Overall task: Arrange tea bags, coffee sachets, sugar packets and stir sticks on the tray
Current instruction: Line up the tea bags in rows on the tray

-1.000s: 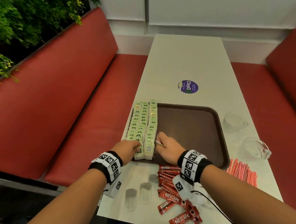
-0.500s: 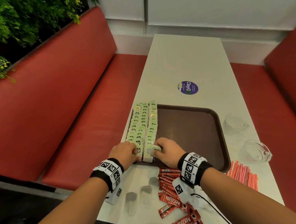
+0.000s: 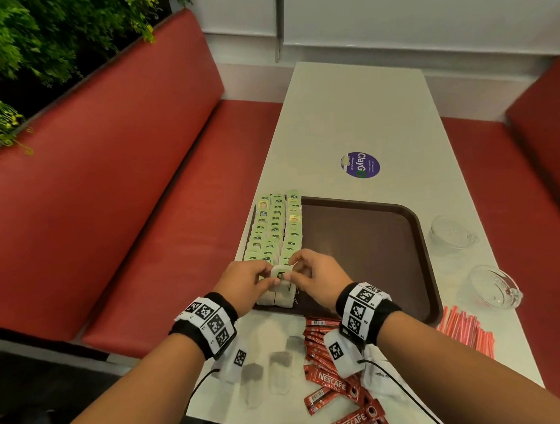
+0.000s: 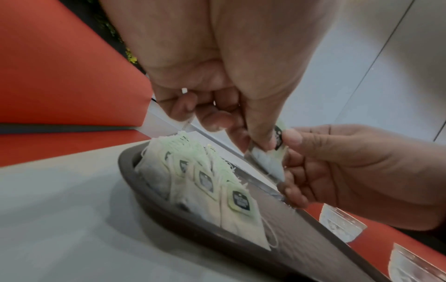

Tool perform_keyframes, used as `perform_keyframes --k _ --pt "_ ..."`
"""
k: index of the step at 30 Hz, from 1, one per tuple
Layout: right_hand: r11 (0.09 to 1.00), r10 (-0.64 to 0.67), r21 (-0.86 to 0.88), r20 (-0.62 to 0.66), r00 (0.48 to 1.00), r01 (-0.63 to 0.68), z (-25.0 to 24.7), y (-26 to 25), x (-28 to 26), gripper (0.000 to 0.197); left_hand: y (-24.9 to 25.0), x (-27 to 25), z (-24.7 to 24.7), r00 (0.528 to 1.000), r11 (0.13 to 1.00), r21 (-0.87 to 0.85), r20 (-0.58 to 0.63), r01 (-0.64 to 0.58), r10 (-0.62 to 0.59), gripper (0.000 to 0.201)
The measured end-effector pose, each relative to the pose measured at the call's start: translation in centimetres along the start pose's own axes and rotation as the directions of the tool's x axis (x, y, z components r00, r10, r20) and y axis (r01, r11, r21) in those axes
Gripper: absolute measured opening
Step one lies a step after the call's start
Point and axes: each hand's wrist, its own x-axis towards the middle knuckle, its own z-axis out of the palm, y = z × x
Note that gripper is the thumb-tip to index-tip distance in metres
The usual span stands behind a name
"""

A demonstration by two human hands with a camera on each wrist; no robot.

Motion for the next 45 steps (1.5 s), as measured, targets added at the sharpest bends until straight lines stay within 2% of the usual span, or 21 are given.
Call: perform_keyframes --k 1,3,4,6,11,14,16,19,22,25,27,30,33,36,40,45 --pt "0.999 0.027 -0.036 -0.008 1.000 -0.027 0.0 0.1 0.1 0.021 -0.2 0.1 0.0 0.999 0.999 0.024 -0.018 0.029 -0.028 0.028" --pt "0.990 0.089 -0.112 -0.002 0.996 -0.089 0.0 0.6 0.3 0.019 -0.4 0.2 0.1 0.996 0.996 0.043 -0.023 0.084 -0.084 0.022" --pt "0.981 0.125 -0.155 0.020 0.992 -0.121 0.1 1.0 0.4 0.018 -0.4 0.2 0.2 0.993 0.993 0.031 -0.005 0.115 -0.115 0.018" --pt "0.959 0.185 -0.234 0.082 0.979 -0.161 0.3 1.3 0.4 0.016 -0.4 0.2 0.9 0.985 0.986 0.001 0.032 0.169 -0.169 0.023" --pt "0.948 0.157 -0.300 0.153 0.976 -0.105 0.6 1.5 0.2 0.025 0.2 0.0 2.7 0.985 0.984 0.053 0.025 0.172 -0.173 0.036" --pt "0.942 0.147 -0.324 0.159 0.976 -0.089 0.7 1.6 0.2 0.027 0.6 -0.1 2.9 0.990 0.967 0.215 -0.005 0.136 -0.139 0.033" --pt "0.943 0.143 -0.323 0.159 0.977 -0.086 0.6 1.5 0.2 0.028 0.6 -0.2 3.0 0.996 0.960 0.263 -0.027 0.095 -0.091 0.029" --pt "0.944 0.122 -0.325 0.181 0.976 -0.058 0.4 1.4 0.0 0.031 0.2 -0.1 3.3 1.000 0.943 0.333 0.023 -0.019 0.012 0.026" --pt "0.938 0.120 -0.342 0.188 0.975 -0.050 0.2 1.2 -0.1 0.031 0.1 0.0 3.4 0.995 0.904 0.425 0.097 -0.043 0.001 0.030" --pt "0.940 0.151 -0.326 0.130 0.980 -0.101 -0.1 0.9 0.2 0.032 0.5 0.0 2.9 0.998 0.906 0.420 0.062 -0.048 0.024 0.029" --pt "0.942 0.182 -0.300 0.089 0.979 -0.148 -0.4 0.8 0.5 0.039 0.4 0.4 2.1 0.999 0.937 0.350 -0.041 0.008 0.007 0.021" --pt "0.947 0.236 -0.245 0.084 0.968 -0.210 -0.9 0.6 1.3 0.057 -0.7 1.4 0.2 0.966 0.945 0.238 -0.180 0.225 -0.185 0.026" --pt "0.962 0.243 -0.154 0.108 0.964 -0.226 -1.3 0.2 2.3 0.056 -1.5 2.6 -0.7 0.936 0.899 0.267 -0.151 0.347 -0.317 0.031" --pt "0.977 0.207 -0.079 0.133 0.969 -0.198 -1.1 -0.4 3.2 0.049 -1.6 3.3 -0.7 0.937 0.881 0.317 -0.106 0.350 -0.334 0.032" --pt "0.979 0.191 -0.103 0.168 0.967 -0.176 -0.4 -0.3 4.3 0.048 -1.8 4.0 -0.6 0.948 0.872 0.374 -0.069 0.314 -0.312 0.034" --pt "0.974 0.224 -0.062 0.081 0.971 -0.219 -0.9 0.1 5.4 0.043 -2.0 5.0 -1.1 0.949 0.893 0.322 -0.115 0.315 -0.294 0.029"
